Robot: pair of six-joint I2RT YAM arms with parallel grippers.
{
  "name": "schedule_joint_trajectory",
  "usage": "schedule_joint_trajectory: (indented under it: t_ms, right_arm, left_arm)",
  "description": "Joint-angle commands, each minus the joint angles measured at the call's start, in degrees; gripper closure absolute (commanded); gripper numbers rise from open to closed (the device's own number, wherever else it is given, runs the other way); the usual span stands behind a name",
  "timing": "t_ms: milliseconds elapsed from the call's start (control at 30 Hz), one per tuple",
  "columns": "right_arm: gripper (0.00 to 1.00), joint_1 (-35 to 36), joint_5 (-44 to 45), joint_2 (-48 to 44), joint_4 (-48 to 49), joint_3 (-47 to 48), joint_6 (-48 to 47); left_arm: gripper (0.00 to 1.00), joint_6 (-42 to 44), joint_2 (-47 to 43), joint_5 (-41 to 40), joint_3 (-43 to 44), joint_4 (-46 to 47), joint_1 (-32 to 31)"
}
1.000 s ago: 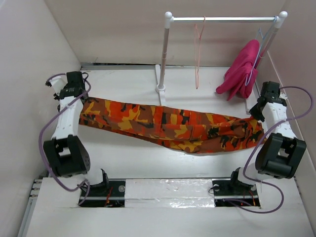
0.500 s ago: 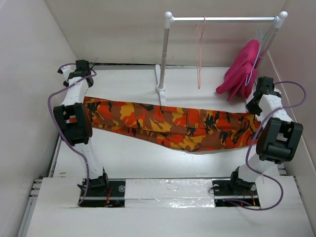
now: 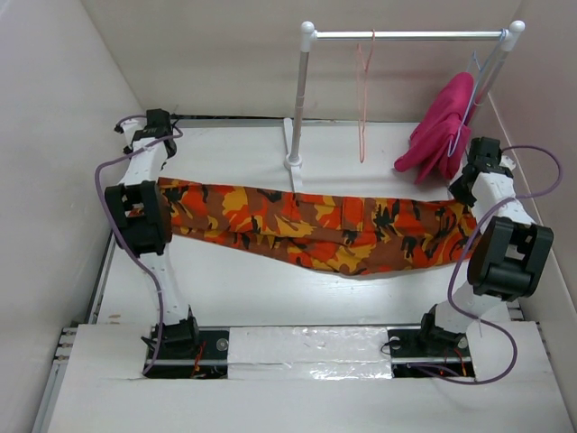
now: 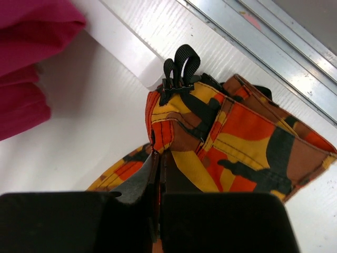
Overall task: Place the trousers on the hanger
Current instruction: Fold the trousers at the center of the board.
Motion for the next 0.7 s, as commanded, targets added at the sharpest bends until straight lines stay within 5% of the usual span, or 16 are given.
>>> schedule_joint_trajectory:
  t_ms: [0, 333, 500, 667]
  right_arm:
    - [1.00, 1.54, 3.33, -4.60, 5.49, 0.33, 1.46]
    - [1.00, 2.16, -0.45, -6.27, 6.62, -4.94, 1.90]
    - [1.00, 1.37, -3.00, -5.75, 5.93, -3.99, 1.64]
    - [1.00, 1.37, -3.35, -6.01, 5.57, -2.22, 1.81]
  left_arm:
    - [1.00, -0.89, -12.75, -4.10, -3.82, 0.10, 0.47]
    - [1.00, -4.03, -47.28, 0.12, -18.25, -12.53, 3.63]
    - [1.00, -6.61, -55.56, 7.41, -28.69, -16.08, 3.46]
    - [0.99, -2.57, -55.67, 3.29, -33.44, -13.71, 3.46]
